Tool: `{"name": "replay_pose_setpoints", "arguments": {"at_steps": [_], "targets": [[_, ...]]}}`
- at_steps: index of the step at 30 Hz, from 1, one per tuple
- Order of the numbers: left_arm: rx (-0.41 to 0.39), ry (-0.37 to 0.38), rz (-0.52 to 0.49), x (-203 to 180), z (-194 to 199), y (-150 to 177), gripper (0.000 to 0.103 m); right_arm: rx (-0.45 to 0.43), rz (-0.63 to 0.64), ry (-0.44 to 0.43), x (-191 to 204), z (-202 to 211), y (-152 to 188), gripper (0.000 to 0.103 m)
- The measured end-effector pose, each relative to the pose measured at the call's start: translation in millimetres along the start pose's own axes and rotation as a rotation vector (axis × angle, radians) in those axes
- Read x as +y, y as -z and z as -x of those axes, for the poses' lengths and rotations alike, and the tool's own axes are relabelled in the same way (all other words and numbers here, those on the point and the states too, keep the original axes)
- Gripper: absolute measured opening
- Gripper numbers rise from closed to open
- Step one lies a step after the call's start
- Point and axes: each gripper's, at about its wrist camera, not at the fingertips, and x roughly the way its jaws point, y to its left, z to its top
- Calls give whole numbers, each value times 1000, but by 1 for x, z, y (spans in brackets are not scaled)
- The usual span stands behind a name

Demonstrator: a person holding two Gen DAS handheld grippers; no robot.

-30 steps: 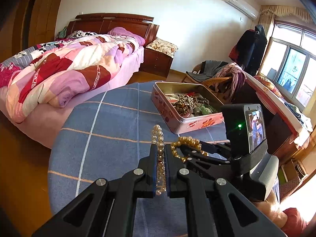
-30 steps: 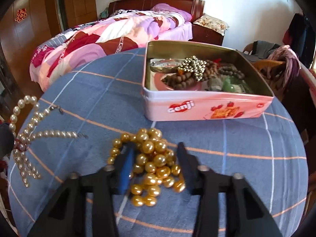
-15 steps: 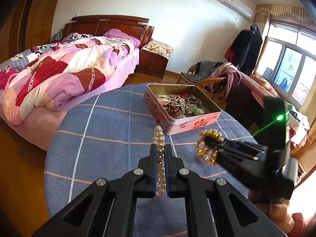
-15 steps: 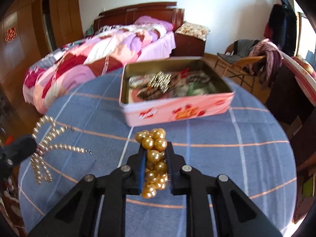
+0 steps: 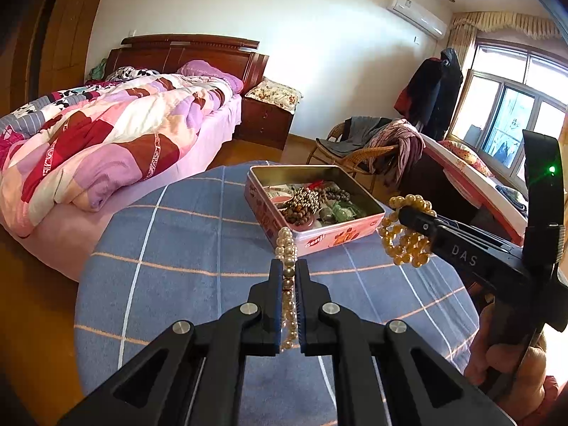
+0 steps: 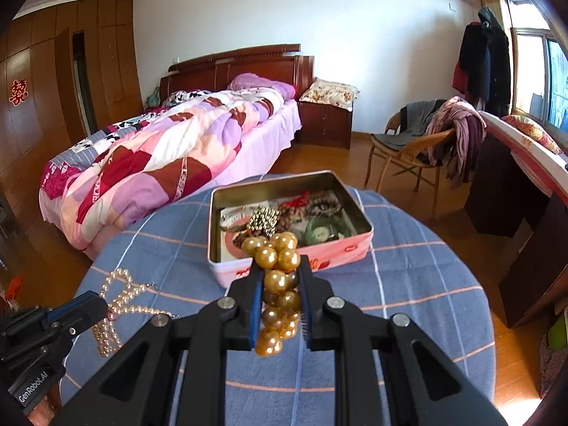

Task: Organize jewelry
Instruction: 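Lower the white pearls into the tin with left while right lowers gold pearls in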

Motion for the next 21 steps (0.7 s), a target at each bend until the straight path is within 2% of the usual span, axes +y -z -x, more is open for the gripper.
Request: {"name": "replay_pose_setpoints", "arguments": {"at_steps": [7,21], "targets": [[-19,26,-16,-8,-4,-9,5,-28,-13,10,-7,3,-7,21],[-30,80,-60,-33,-34,-28,5,-78,-101,39,-50,4,-26,21]]}}
